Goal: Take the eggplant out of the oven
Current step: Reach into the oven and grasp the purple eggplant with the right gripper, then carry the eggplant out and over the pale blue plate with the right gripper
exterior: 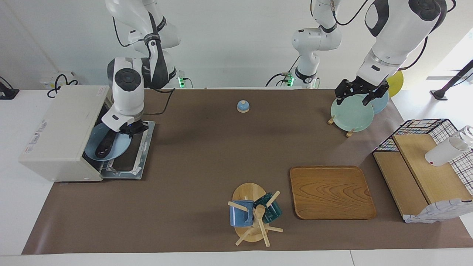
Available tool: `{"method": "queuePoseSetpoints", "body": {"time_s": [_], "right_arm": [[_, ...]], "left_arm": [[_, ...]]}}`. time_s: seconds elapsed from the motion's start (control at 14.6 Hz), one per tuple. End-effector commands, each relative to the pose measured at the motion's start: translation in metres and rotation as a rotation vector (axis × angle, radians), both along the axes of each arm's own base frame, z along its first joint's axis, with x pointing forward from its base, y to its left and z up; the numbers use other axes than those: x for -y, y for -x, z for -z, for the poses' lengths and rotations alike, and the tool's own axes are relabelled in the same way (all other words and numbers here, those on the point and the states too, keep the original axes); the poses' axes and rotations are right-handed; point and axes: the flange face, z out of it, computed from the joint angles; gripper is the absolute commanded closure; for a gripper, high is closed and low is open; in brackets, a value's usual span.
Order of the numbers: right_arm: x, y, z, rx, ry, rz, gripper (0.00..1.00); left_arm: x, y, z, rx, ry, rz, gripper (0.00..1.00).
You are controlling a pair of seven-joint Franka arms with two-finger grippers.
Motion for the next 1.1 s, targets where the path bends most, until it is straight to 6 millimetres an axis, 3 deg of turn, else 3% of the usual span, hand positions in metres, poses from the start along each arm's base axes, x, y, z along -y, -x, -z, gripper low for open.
{"method": "queuePoseSetpoints", "body": {"time_s": [0.0,0.14,0.34,0.48,0.55,0.76,1.03], "right_arm": [[-0.084,-0.003,-0.015,0.028,-0.023,0.01,1.0],[-0.139,0.006,-0.017,0.058,-0.058,0.031,1.0],[-0.249,0.001,-0.025,0.073,-0.061,0.089,1.0],[-0.331,0.0,-0.012,0.097,-0.022,0.119,1.0],[-0.366,0.005,0.004,0.113,-0.006,0.12,1.0],[-0.407,0.009,0.018,0.153,-0.146,0.139,1.0],[-0.43,0.02,0.05,0.167,-0.198,0.174,1.0]], "left_arm": [[-0.003,0.002,-0.006,0.005,-0.015,0.003,0.0],[-0.003,0.002,-0.005,0.005,-0.015,0.003,0.0],[-0.003,0.002,-0.005,0.003,-0.016,0.003,0.0],[-0.003,0.002,-0.006,0.005,-0.015,0.003,0.0],[-0.003,0.003,-0.005,0.002,-0.016,0.003,0.0],[-0.003,0.003,-0.005,0.0,-0.016,0.002,0.0],[-0.003,0.003,-0.005,0.002,-0.016,0.002,0.0]]}}
